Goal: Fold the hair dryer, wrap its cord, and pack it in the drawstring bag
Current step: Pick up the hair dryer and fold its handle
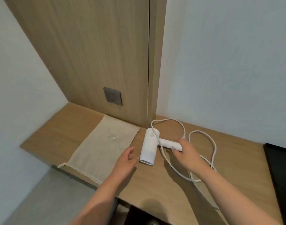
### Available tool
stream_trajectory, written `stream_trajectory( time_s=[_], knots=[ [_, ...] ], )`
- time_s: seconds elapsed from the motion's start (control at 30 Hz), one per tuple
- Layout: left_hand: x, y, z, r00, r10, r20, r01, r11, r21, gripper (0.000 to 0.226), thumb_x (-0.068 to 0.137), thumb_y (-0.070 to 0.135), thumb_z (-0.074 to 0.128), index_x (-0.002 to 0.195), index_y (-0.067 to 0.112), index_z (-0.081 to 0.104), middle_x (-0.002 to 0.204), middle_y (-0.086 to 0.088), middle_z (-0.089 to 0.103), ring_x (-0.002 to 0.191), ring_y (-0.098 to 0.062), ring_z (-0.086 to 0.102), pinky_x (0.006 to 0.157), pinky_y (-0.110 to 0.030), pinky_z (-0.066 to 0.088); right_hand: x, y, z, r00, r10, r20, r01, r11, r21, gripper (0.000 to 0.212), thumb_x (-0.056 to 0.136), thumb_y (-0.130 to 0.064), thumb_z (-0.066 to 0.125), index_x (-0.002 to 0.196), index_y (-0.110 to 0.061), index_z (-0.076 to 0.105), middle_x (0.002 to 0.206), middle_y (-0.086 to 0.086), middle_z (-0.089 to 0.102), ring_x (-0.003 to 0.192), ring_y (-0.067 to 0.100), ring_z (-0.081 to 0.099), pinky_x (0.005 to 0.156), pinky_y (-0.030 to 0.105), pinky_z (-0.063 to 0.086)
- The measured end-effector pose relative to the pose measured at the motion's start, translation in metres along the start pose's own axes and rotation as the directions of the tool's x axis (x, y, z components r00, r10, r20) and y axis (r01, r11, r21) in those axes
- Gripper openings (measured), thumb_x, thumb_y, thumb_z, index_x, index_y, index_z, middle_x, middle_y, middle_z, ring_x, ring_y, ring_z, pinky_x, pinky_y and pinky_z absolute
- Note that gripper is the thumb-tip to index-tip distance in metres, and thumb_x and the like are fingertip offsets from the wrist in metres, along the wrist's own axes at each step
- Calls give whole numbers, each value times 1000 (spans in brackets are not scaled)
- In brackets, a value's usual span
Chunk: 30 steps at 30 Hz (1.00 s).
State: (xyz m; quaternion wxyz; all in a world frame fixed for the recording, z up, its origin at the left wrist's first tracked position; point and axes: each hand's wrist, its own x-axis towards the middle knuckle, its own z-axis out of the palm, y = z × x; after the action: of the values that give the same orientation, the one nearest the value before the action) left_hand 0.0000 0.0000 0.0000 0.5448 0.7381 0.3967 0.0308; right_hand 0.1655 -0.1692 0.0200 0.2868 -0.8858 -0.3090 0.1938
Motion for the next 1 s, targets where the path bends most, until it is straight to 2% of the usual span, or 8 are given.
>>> stream_trajectory(
  time_s=[0.13, 0.27, 0.37, 0.5, 0.6, 0.7, 0.83, 1.0],
  knots=[
    [51, 6, 12, 995, -80, 68, 78, 997, 24, 63, 89, 19, 59, 145, 14, 32, 143, -8, 43, 128, -19, 45, 91, -23, 35, 42, 14, 6, 991, 110, 78, -107, 993, -44, 53, 89, -30, 57, 136, -10, 44, 138, 11, 49, 128, 26, 44, 105, 34, 35],
    [89, 0, 28, 959, -210, 190, 203, 978, 55, 79, 77, 33, 68, 143, 8, 32, 142, -11, 47, 124, -22, 51, 103, -39, 41, 71, 22, 22, 965, 176, 196, -145, 976, -160, 53, 86, -37, 60, 129, -11, 48, 129, 13, 54, 118, 29, 50, 96, 36, 41],
    [100, -5, 40, 941, -263, 212, 262, 964, 34, 77, 75, 32, 75, 139, 12, 37, 136, -8, 53, 116, -22, 56, 97, -39, 46, 83, 22, 27, 941, 195, 277, -146, 971, -187, 55, 86, -45, 58, 130, -14, 47, 132, 11, 54, 120, 30, 51, 97, 40, 42],
    [105, 1, 53, 969, -204, 142, 163, 953, 256, 84, 67, 43, 76, 136, 18, 35, 129, 0, 51, 114, -22, 54, 82, -31, 43, 89, 27, 30, 915, 179, 362, -96, 967, -235, 64, 85, -58, 50, 137, -23, 39, 138, 7, 51, 125, 28, 45, 105, 45, 34],
    [112, 4, 56, 973, -179, 145, 136, 955, 264, 92, 51, 52, 77, 130, 19, 43, 125, 0, 56, 106, -20, 57, 83, -34, 48, 89, 28, 37, 927, 168, 335, -88, 966, -241, 71, 81, -60, 54, 139, -23, 37, 139, 6, 48, 127, 27, 42, 107, 44, 31],
    [121, 4, 45, 975, -180, 132, 140, 954, 265, 73, 63, 44, 77, 124, 13, 51, 120, -5, 61, 95, -18, 58, 74, -29, 45, 89, 23, 49, 940, 175, 294, -101, 963, -250, 70, 81, -50, 59, 141, -23, 35, 137, 5, 48, 127, 27, 41, 108, 42, 30],
    [128, 1, 7, 976, -144, 162, 100, 962, 254, 68, 65, 45, 74, 122, 16, 52, 116, -5, 60, 99, -22, 60, 78, -32, 49, 91, 0, 64, 959, 163, 232, -130, 980, -152, 43, 79, -31, 58, 121, -23, 52, 116, 5, 60, 111, 27, 55, 96, 40, 43],
    [128, 5, -63, 960, -43, 278, 2, 989, 147, 56, 74, 32, 76, 121, 16, 50, 115, -5, 58, 99, -18, 58, 74, -27, 50, 89, -56, 80, 975, 204, 92, -197, 977, -77, 27, 86, -27, 60, 111, -17, 56, 105, 4, 62, 95, 23, 61, 82, 35, 49]
  ],
)
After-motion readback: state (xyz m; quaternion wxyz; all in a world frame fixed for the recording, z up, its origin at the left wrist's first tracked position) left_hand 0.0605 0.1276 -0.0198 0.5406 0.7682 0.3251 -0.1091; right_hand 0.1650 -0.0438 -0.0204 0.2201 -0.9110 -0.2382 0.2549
